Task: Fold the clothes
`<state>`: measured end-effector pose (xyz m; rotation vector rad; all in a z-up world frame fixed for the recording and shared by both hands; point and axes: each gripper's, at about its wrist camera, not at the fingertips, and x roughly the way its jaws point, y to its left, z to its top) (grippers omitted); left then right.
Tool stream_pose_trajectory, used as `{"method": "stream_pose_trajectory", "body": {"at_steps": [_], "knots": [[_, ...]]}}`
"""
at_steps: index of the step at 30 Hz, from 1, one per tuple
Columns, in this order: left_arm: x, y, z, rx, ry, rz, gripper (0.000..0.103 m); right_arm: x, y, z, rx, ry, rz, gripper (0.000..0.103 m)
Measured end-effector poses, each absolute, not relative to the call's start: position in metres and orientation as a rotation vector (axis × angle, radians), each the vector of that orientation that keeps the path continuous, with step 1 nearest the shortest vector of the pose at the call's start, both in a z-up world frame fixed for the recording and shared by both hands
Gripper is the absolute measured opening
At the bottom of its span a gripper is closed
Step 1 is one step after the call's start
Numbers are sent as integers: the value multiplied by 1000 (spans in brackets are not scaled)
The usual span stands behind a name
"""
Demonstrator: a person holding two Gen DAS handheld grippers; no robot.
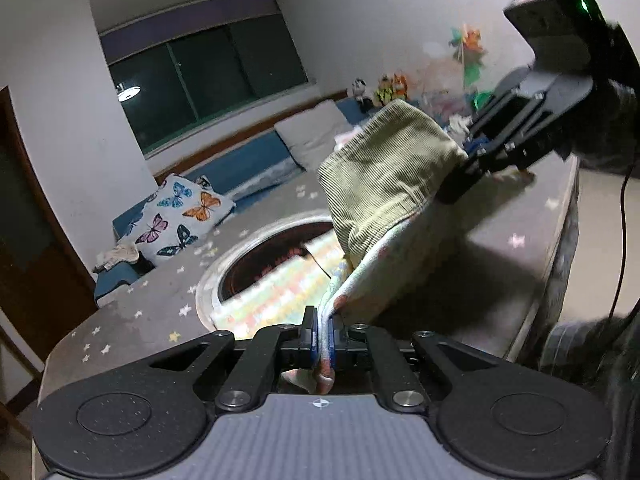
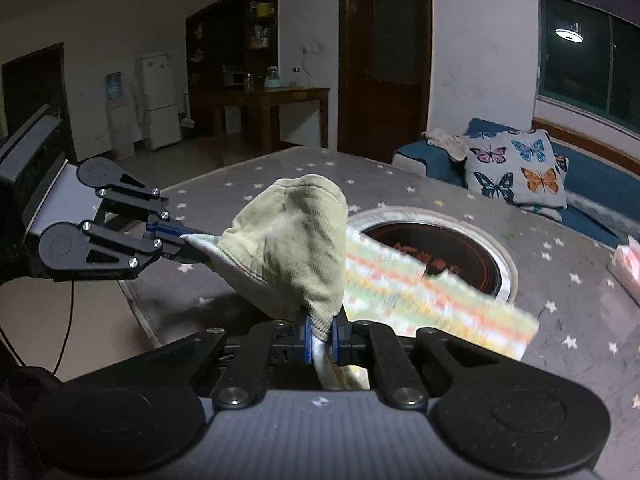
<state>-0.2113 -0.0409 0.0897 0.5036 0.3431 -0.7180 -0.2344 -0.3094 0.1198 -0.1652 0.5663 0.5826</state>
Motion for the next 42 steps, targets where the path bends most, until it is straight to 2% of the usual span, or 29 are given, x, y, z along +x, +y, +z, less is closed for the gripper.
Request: {"method": "stream_pose_trajectory", "body": {"at_steps": [9, 17, 20, 22, 27, 30, 32, 34, 37, 42], "knots": [[-122, -61, 100, 405, 403, -654, 6, -146, -319, 132, -170, 593, 551, 8], [-22, -86, 65, 362, 580, -599, 6, -40, -324, 94, -151, 702, 494, 8], [4, -92, 42, 342, 650, -568, 7, -11, -326, 69, -126, 737, 442, 11], [15, -93, 29, 323, 689, -555, 9, -1, -329, 56, -126, 750, 397, 22], [17, -92, 20, 305, 696, -538, 11, -6, -345, 54, -112, 730, 298, 24], [16, -92, 20, 314, 687, -521, 19, -22, -353, 68, -100, 681, 295, 24], [19, -92, 18, 317, 682, -499, 28, -40, -351, 77, -100, 650, 325, 25], [20, -91, 18, 312, 683, -477, 32, -55, -345, 81, -85, 648, 374, 29], [22, -89, 18, 310, 682, -441, 50, -67, -339, 64, -66, 684, 405, 31], [25, -83, 19, 315, 682, -382, 60, -55, -364, 22, 27, 771, 301, 31]]}}
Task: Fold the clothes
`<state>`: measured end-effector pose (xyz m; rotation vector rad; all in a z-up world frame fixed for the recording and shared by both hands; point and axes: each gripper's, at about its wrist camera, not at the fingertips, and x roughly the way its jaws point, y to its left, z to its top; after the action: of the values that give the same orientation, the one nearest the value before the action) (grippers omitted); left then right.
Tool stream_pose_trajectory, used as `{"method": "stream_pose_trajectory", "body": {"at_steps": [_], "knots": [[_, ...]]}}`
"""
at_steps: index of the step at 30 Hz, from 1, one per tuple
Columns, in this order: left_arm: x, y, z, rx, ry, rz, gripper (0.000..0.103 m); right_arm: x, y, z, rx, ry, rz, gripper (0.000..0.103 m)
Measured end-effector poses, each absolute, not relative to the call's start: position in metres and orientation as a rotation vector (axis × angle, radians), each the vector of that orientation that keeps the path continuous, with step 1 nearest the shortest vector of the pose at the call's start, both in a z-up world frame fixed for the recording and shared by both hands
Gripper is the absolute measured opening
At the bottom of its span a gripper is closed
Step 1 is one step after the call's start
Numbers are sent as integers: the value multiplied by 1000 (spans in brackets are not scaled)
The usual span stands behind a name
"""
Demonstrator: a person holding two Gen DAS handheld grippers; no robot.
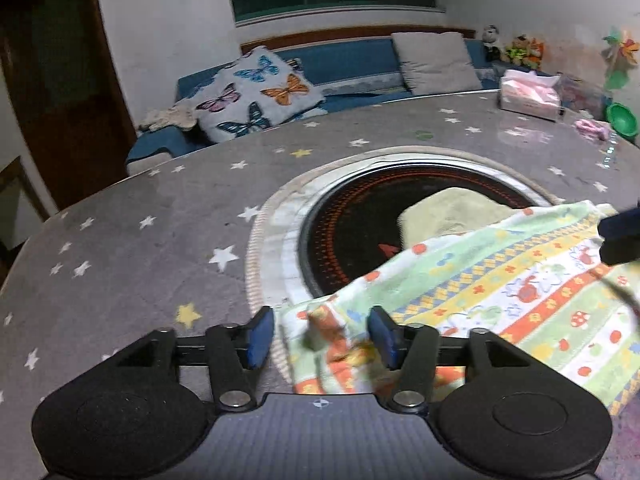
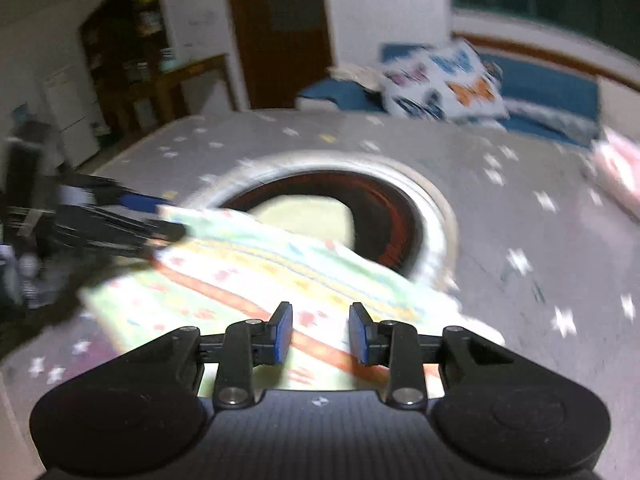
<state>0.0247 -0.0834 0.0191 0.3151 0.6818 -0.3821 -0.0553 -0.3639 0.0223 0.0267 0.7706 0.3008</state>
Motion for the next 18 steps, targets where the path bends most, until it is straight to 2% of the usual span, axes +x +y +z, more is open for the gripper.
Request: {"method": "stream_pose_trajectory", "body": {"at_steps": [3, 9, 11, 14, 16, 18], "knots": [[27, -79, 18, 321, 686, -344, 62, -50, -382, 13, 105, 780, 274, 25], [23, -84, 35, 282, 677, -339, 59, -47, -380, 28, 102, 741, 267, 26], [21, -92, 42, 255, 674, -392, 45, -43, -374, 32, 105, 728, 283, 26], [22, -108, 47, 215, 693, -475, 35, -29, -357, 31, 104, 728, 318, 26], [26, -120, 44, 206, 714, -505, 30, -19, -347, 25, 99, 737, 334, 26], [32, -132, 39, 209, 733, -517, 29, -8, -338, 18, 90, 751, 338, 26]]}}
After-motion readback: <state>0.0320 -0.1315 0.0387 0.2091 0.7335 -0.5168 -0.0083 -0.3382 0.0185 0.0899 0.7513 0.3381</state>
